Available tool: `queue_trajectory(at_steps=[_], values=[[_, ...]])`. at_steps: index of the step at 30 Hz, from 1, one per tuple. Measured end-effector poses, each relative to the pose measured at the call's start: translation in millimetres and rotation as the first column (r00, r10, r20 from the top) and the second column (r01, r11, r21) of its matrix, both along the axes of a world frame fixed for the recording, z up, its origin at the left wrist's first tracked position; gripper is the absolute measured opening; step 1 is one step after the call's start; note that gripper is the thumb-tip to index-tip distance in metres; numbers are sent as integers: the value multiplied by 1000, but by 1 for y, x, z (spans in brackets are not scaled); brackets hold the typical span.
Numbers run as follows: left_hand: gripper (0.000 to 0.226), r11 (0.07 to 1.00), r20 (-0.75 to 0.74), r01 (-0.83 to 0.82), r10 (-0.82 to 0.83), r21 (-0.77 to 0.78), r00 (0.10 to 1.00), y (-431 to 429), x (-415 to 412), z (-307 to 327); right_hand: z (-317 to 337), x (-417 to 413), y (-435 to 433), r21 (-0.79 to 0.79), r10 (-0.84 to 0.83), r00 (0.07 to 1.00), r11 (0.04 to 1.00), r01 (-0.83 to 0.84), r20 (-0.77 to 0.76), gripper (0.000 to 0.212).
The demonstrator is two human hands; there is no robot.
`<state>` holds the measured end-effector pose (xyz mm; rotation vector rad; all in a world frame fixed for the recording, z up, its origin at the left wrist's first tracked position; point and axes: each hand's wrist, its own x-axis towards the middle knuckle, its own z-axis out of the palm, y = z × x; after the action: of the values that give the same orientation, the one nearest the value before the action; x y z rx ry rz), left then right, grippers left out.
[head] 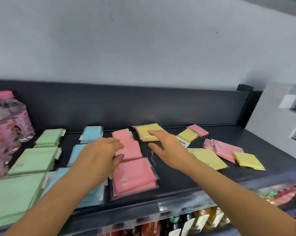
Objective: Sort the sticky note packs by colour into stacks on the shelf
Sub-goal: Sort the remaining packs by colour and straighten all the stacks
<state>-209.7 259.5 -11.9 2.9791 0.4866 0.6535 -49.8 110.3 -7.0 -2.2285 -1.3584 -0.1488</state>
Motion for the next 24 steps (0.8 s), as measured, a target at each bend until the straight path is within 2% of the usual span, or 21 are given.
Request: queue_trajectory(at_steps=[8,14,20,24], values=[[35,1000,-10,16,-16,24,1000,-58,38,0,-8,32,-60,49,19,1000,999,-19,3,46],[35,995,7,-98,98,24,995,-134,98,-14,-17,111,-156,15,13,996,1000,-15,89,44],[36,995,-1,-103,103,12,995,-218,168,-21,-24,191,-240,-19,22,1000,1000,-22,8,44],[36,996,-47,-85,87,26,995,-247,199,-20,-32,215,-262,-113,110,988,986,-122,-111,67]])
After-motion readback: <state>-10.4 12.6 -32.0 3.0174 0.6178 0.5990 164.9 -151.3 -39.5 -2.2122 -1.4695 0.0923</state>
